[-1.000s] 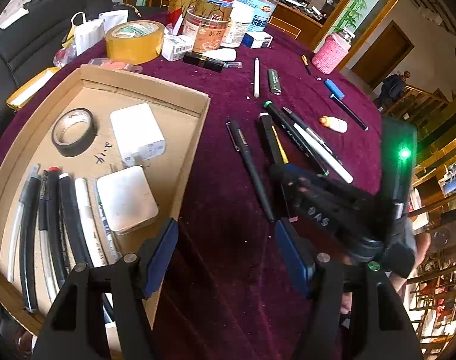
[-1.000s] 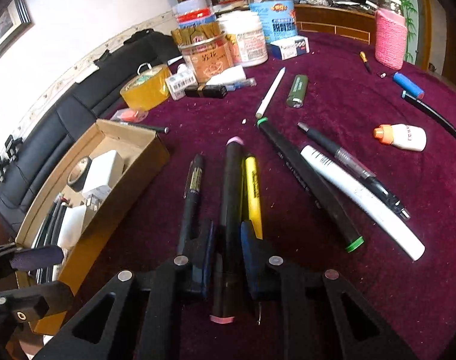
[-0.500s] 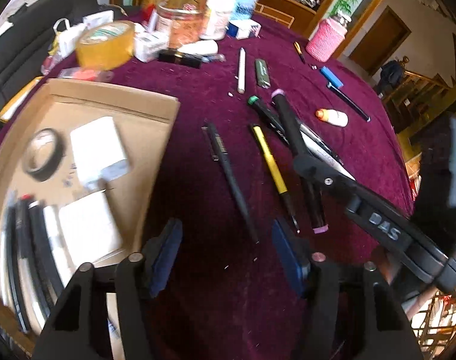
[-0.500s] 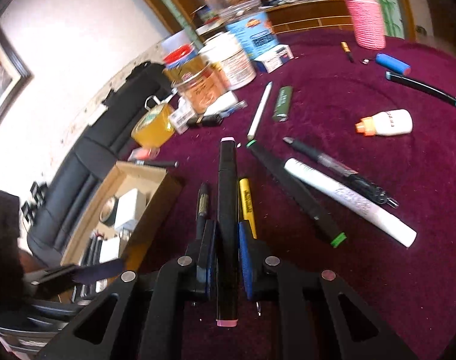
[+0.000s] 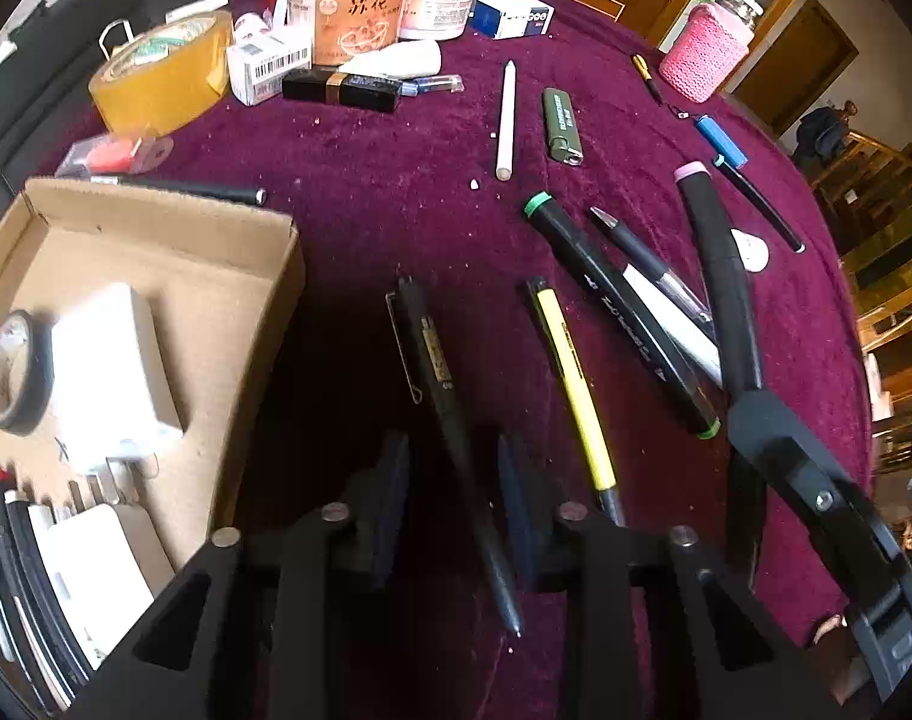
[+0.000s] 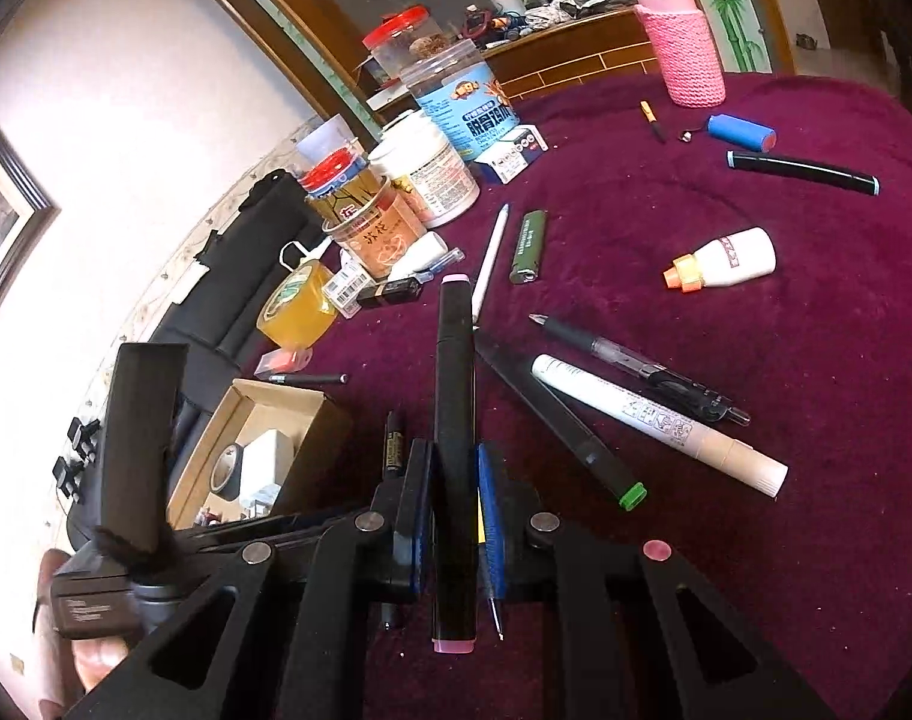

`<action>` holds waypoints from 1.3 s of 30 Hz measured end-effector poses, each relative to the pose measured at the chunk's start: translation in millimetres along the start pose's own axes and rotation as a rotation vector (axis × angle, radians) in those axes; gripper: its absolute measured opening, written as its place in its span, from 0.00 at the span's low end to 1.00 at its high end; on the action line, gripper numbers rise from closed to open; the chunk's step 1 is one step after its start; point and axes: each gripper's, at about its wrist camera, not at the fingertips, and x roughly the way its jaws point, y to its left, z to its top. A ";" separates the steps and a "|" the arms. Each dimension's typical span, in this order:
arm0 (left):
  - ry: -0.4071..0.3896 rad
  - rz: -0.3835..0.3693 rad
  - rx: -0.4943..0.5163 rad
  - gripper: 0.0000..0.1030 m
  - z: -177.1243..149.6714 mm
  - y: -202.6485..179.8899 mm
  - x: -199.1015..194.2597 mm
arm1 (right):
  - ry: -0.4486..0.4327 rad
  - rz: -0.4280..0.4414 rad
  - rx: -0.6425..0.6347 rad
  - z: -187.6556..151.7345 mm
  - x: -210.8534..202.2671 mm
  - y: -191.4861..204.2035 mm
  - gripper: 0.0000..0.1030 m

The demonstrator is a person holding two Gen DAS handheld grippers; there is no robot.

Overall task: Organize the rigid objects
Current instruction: 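Grasp the pink-capped black marker with the right tool while the left tool grasps a black pen, then carry the pink-capped marker and black pen over the tray and lower them inside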

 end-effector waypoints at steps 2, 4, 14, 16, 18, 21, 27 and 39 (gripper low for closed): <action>-0.008 0.021 0.010 0.09 -0.8 -0.7 0.5 | 0.001 -0.003 -0.002 -0.6 0.0 1.2 0.15; -0.015 0.028 0.030 0.09 -1.8 -1.5 0.5 | 0.008 -0.004 0.004 -0.8 1.6 0.0 0.16; -0.039 -0.082 -0.003 0.09 -47.4 26.3 -44.8 | 0.067 0.050 0.029 -5.1 12.0 -0.4 0.15; -0.056 -0.114 -0.024 0.09 -59.2 38.1 -62.4 | 0.085 0.056 0.013 -8.1 16.5 3.7 0.15; -0.068 -0.140 -0.055 0.09 -71.2 54.7 -81.3 | 0.092 0.050 -0.014 -11.1 19.2 9.2 0.15; -0.084 -0.152 -0.087 0.09 -86.6 81.6 -104.1 | 0.103 0.044 -0.063 -17.2 23.5 20.4 0.16; -0.139 -0.144 -0.162 0.09 -102.2 139.8 -138.9 | 0.147 0.077 -0.140 -34.2 24.7 52.4 0.16; -0.149 -0.153 -0.256 0.09 -91.4 220.5 -135.3 | 0.247 0.137 -0.221 -69.4 58.2 170.8 0.16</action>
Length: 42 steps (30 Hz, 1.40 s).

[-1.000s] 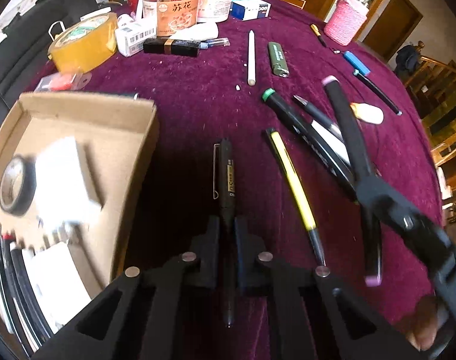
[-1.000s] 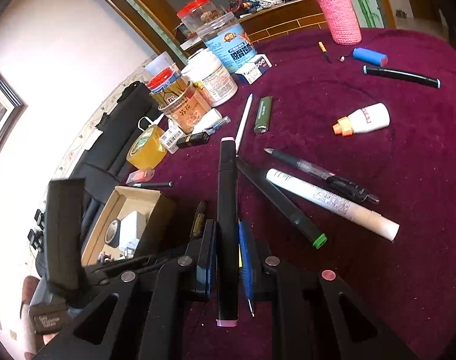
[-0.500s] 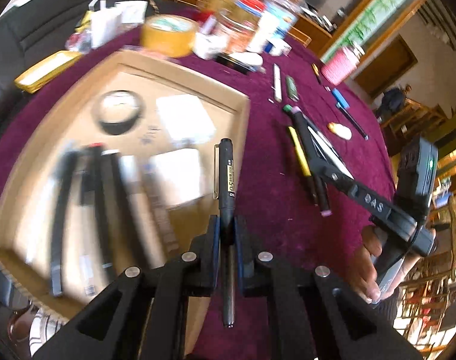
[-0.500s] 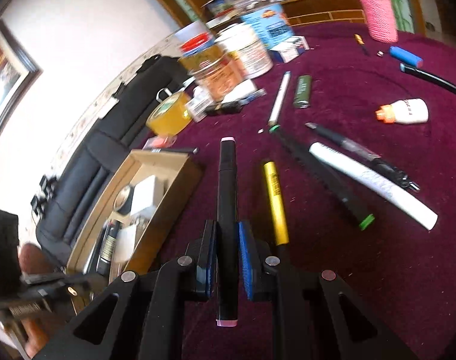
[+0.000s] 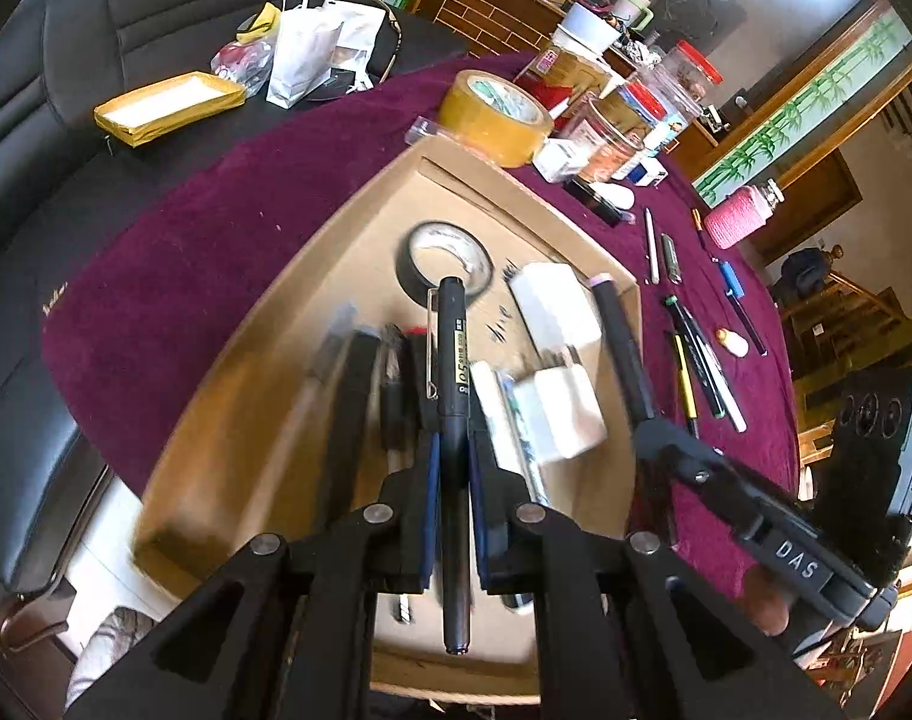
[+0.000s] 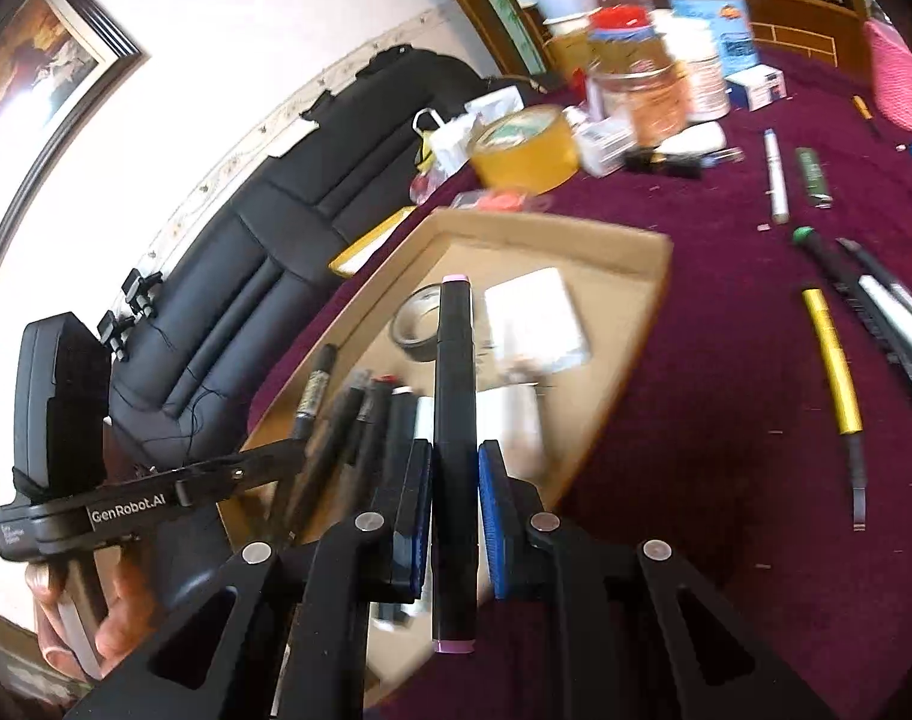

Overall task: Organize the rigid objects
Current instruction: 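Carry the pink-capped marker and black pen over the tray and lower them inside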

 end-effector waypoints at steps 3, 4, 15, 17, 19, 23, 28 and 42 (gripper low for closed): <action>0.006 -0.010 0.011 0.09 12.5 9.4 4.9 | 0.021 -0.028 0.045 7.6 20.7 11.7 0.16; 0.006 -0.014 0.015 0.09 16.4 12.4 6.8 | 0.023 -0.040 0.059 9.8 24.9 13.4 0.16; 0.064 -0.023 0.030 0.09 63.1 40.5 44.4 | 0.055 -0.196 0.175 34.6 69.4 17.7 0.16; 0.071 -0.028 0.030 0.09 66.1 41.0 48.6 | 0.061 -0.208 0.171 37.1 72.7 18.9 0.16; 0.072 -0.027 0.028 0.09 70.6 41.6 52.2 | 0.068 -0.224 0.165 38.6 75.7 21.6 0.16; 0.087 0.005 0.059 0.09 77.8 36.8 60.6 | 0.076 -0.287 0.153 44.5 82.8 25.7 0.16; 0.105 0.041 0.095 0.09 80.1 33.6 68.3 | 0.116 -0.343 0.129 49.5 96.8 30.8 0.16; 0.077 -0.034 0.059 0.30 78.6 40.1 60.1 | 0.106 -0.377 0.036 40.0 96.8 41.9 0.22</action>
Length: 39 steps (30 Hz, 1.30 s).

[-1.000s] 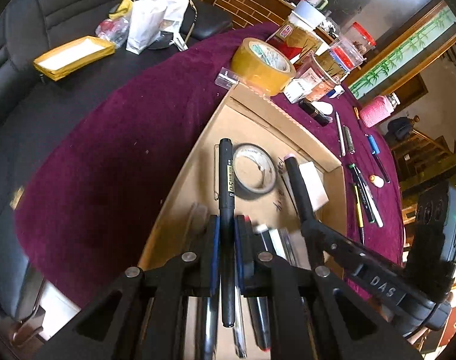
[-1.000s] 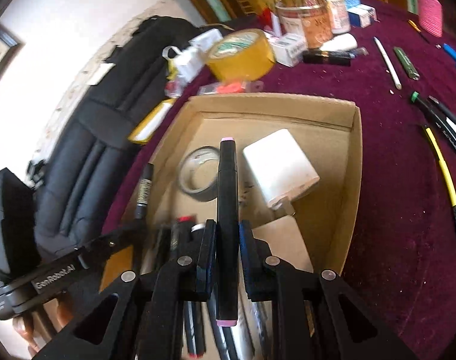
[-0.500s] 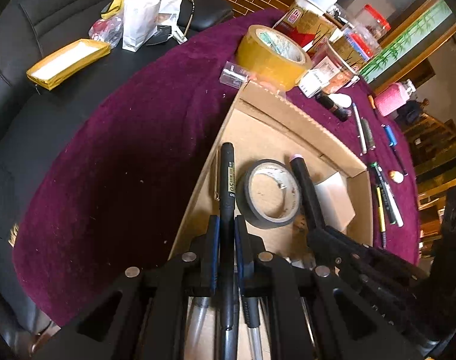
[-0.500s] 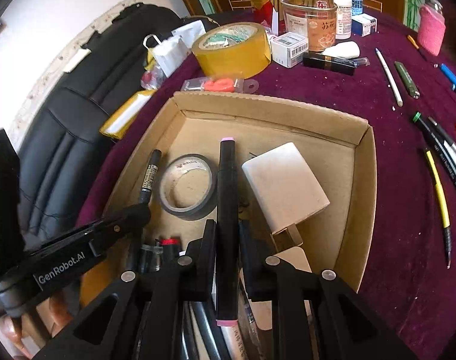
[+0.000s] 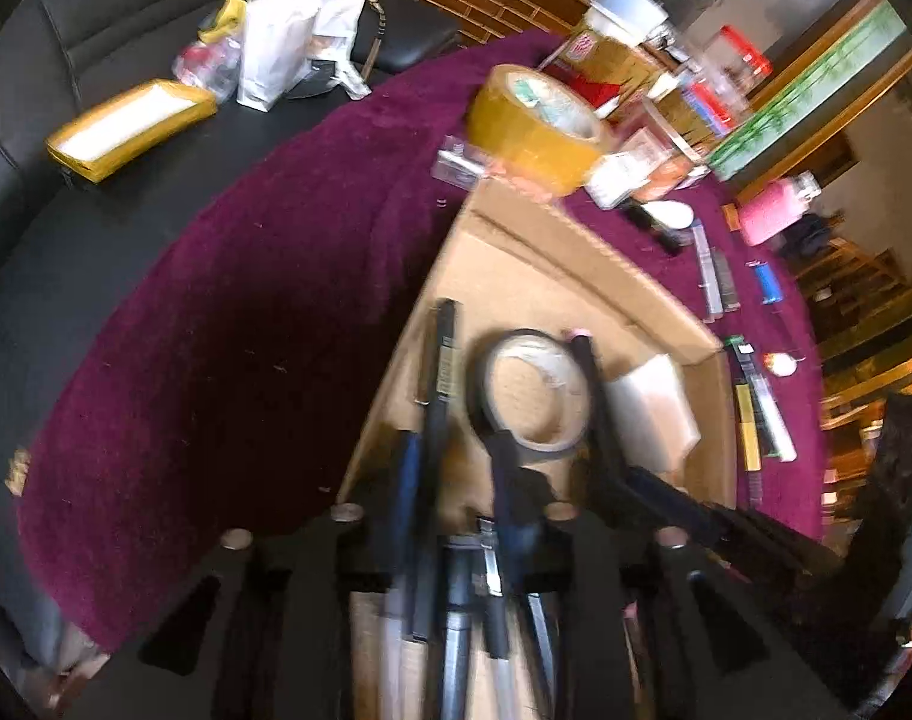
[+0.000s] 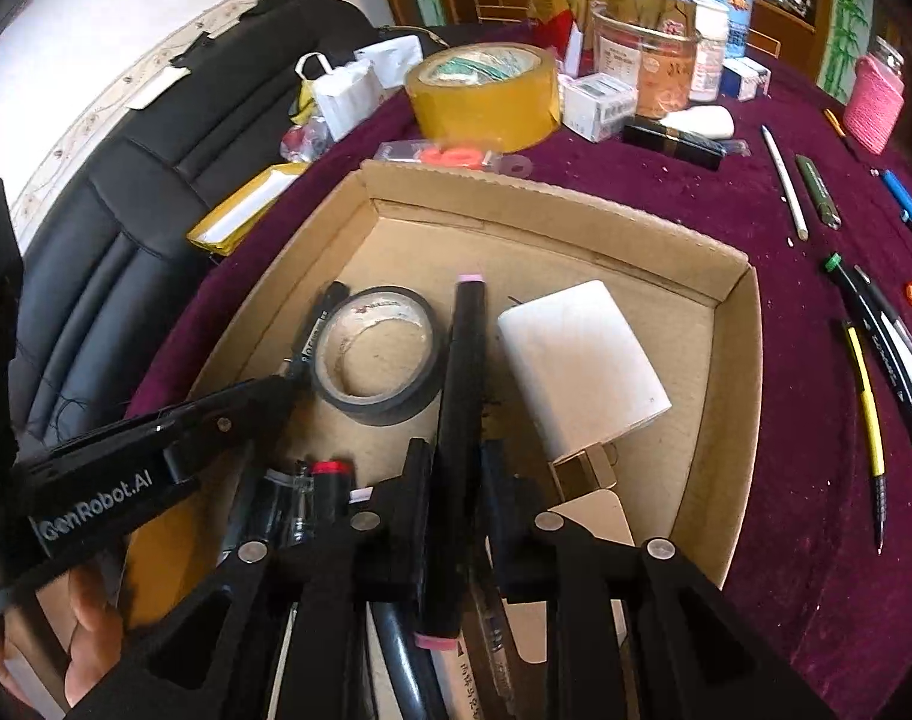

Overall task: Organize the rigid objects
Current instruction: 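Carry the pink-capped marker and black pen over the tray and lower them inside, then open both tools in the tray and withdraw toward the remaining pens, then grasp the yellow pencil with the left tool while the right tool grasps a green-capped black marker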

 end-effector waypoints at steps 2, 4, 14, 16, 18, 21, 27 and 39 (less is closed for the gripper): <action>-0.004 -0.009 -0.009 0.35 -3.3 -0.7 -4.0 | -0.016 -0.001 -0.014 -1.5 -5.6 1.6 0.28; -0.017 0.000 -0.011 0.39 -8.1 -4.0 -8.1 | -0.037 0.006 -0.042 -5.2 -16.8 3.6 0.33; -0.110 0.007 0.001 0.54 -54.0 -55.8 -39.4 | -0.152 0.236 -0.139 -32.6 -76.9 -53.5 0.34; -0.118 0.008 0.032 0.54 -64.3 -76.9 -40.9 | -0.159 0.265 -0.114 -36.4 -83.8 -79.6 0.35; -0.106 -0.007 0.058 0.54 -73.2 -100.8 -37.1 | -0.167 0.284 -0.070 -37.9 -90.7 -109.3 0.40; -0.081 -0.018 0.104 0.54 -83.6 -136.4 -26.6 | -0.179 0.286 -0.020 -35.1 -96.0 -147.5 0.43; -0.032 -0.012 0.155 0.54 -95.3 -185.5 -1.9 | -0.214 0.273 0.018 -22.9 -109.1 -212.4 0.45; 0.038 0.023 0.231 0.54 -95.0 -253.9 54.4 | -0.296 0.274 0.140 -35.5 -121.3 -265.2 0.47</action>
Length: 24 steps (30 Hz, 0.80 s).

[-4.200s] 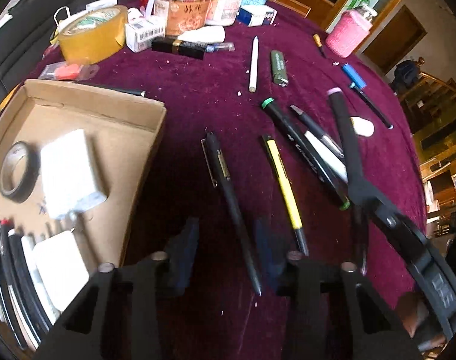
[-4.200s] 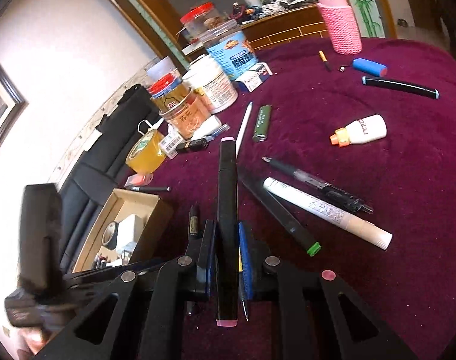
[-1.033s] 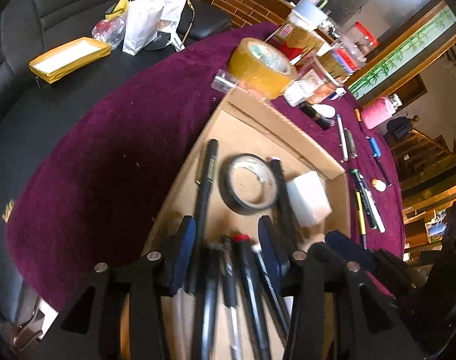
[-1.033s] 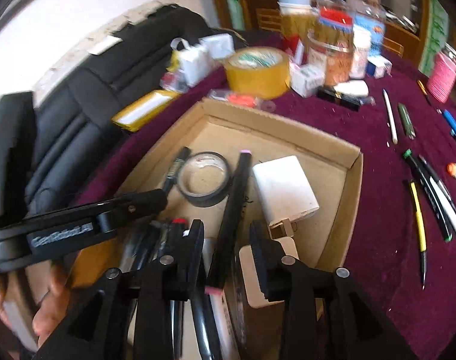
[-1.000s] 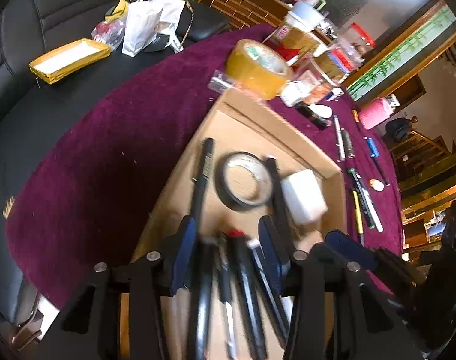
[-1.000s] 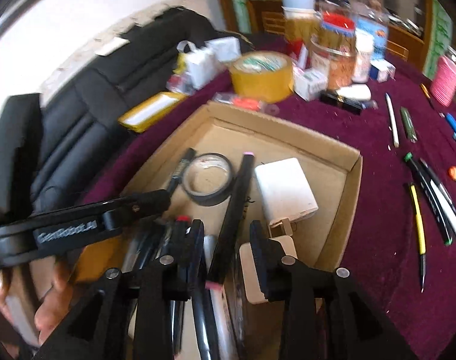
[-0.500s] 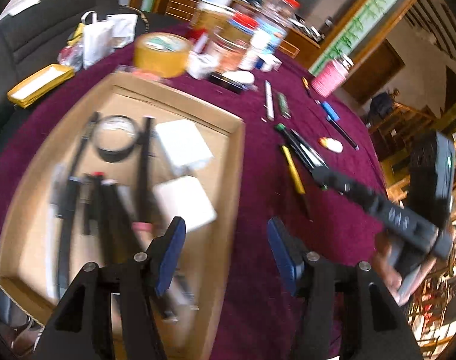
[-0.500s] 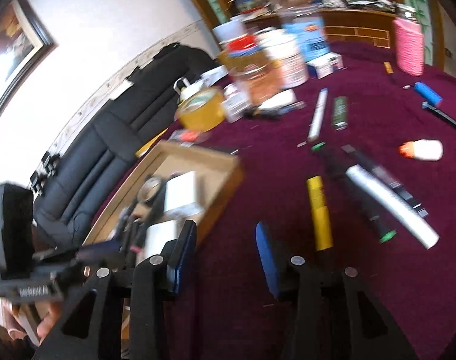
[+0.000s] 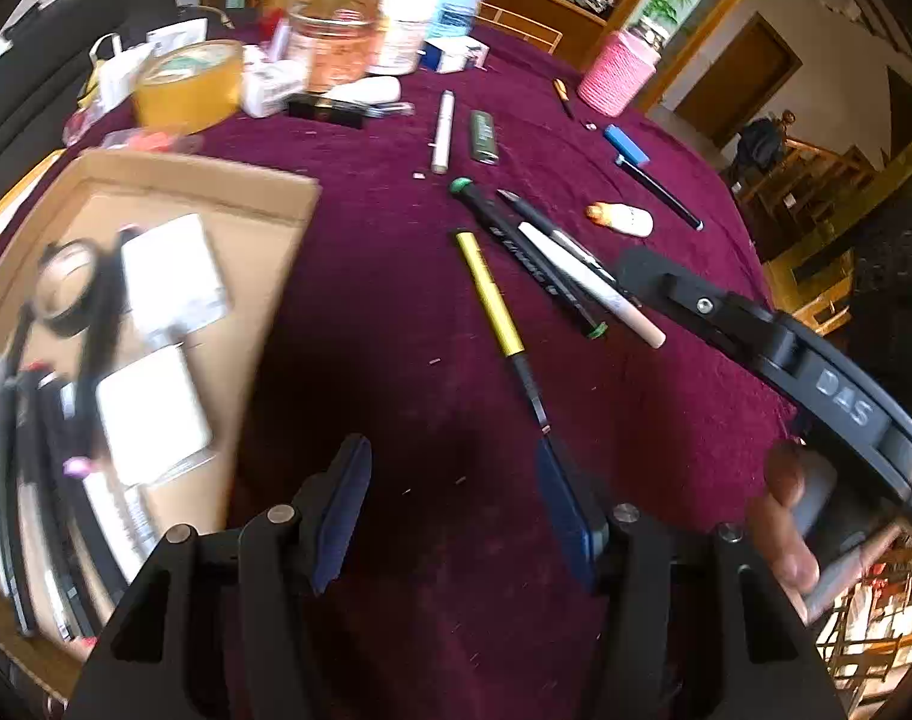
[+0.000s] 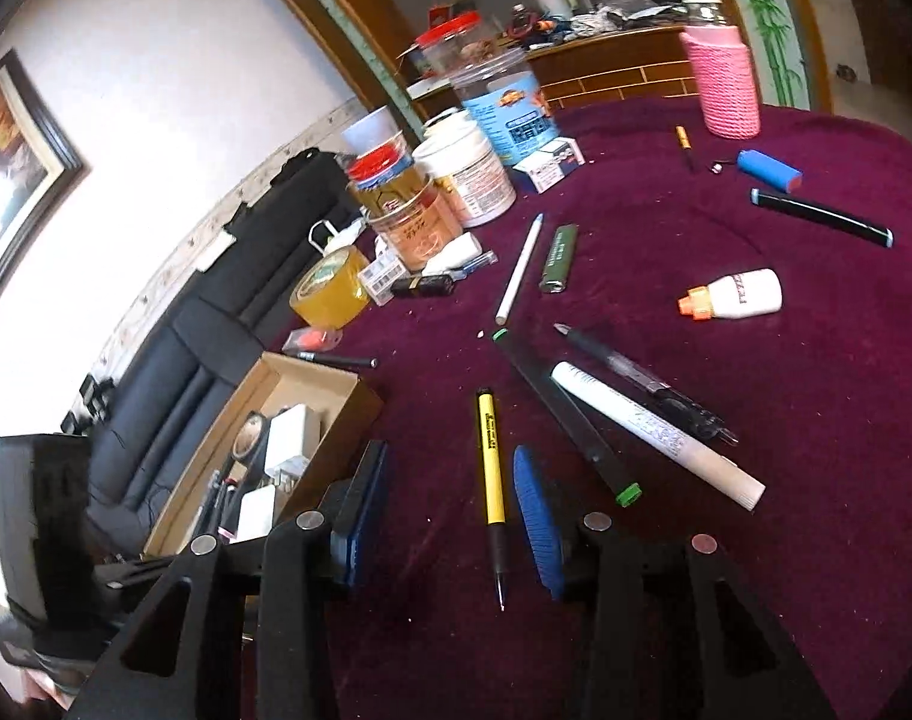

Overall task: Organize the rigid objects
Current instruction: 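Grasp the yellow pencil with the left tool while the right tool grasps a green-capped black marker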

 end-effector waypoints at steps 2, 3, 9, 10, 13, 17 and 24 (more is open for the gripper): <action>0.011 0.007 0.016 0.54 9.1 -9.0 17.5 | -0.016 0.000 0.035 1.2 -4.8 -6.8 0.54; 0.023 0.020 0.010 0.54 13.3 -10.8 25.1 | -0.022 0.003 0.061 1.1 -7.3 -11.3 0.56; 0.067 0.041 -0.021 0.54 35.8 -19.7 62.8 | -0.035 -0.016 0.114 2.7 -10.8 -25.8 0.57; 0.067 0.042 -0.024 0.54 37.5 -21.9 66.3 | -0.038 -0.019 0.119 3.0 -10.8 -27.0 0.57; 0.075 0.068 -0.023 0.49 41.4 -28.8 77.3 | -0.041 -0.039 0.144 2.3 -8.5 -33.4 0.57; 0.070 0.102 -0.052 0.44 47.2 -28.0 82.6 | -0.043 -0.053 0.184 2.1 -6.6 -41.5 0.57; 0.075 0.051 -0.046 0.35 46.3 -30.0 74.9 | -0.045 -0.056 0.221 1.7 -6.1 -50.1 0.57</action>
